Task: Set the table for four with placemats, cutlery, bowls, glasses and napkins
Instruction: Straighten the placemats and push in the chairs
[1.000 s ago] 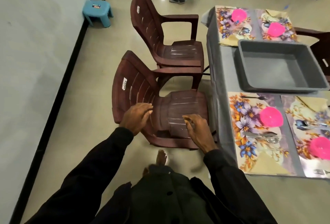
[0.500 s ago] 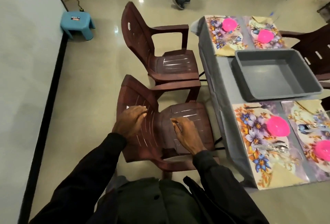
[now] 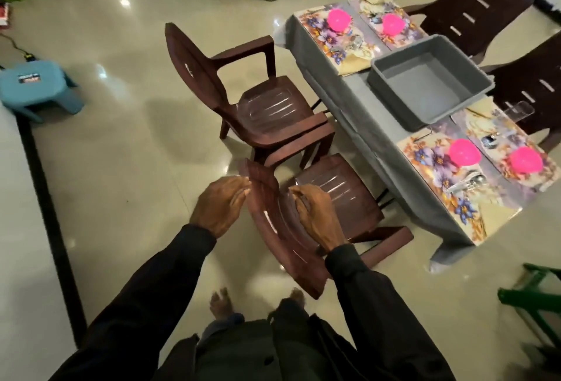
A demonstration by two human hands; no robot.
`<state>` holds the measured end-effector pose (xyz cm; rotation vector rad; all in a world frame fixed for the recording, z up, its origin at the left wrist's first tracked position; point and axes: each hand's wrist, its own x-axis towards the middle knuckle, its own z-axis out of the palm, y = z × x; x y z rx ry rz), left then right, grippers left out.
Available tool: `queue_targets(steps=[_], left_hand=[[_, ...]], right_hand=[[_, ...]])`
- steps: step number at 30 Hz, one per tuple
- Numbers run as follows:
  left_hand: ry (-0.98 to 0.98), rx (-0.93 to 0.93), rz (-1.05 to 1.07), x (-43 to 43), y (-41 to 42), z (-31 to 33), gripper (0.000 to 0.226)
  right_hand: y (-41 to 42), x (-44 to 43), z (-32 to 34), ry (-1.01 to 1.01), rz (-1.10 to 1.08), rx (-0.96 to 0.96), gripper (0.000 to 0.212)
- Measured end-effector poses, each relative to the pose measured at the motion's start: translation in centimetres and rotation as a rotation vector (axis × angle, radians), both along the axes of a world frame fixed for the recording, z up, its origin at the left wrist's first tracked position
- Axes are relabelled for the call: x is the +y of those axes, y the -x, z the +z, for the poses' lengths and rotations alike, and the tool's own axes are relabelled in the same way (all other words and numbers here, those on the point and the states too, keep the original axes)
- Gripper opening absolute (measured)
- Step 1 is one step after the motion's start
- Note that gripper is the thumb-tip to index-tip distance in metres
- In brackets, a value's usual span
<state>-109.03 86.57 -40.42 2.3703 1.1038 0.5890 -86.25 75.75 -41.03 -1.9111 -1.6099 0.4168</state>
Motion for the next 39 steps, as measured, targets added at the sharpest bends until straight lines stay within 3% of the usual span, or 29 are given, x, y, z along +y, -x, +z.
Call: queue_targets(steps=[13,25,39], left_hand=[[-0.052,-0.010,0.015,14.8,6.9,1.5,0.024],[-0.125,0.034,-0.105,37.7,4.4,1.6,0.018],[-0.012,0.100,-0.222,58.6,1.3,0.9,0.022]], right_hand=[[6.1,14.6,-0.3,0.011,-0.071,0.052,0.018],[3.6,34.0,-1.2,0.011,-0.209,0.071,0.025],[3.2,52.0,-0.8,0.077,-0.287,-0.010,0.022]])
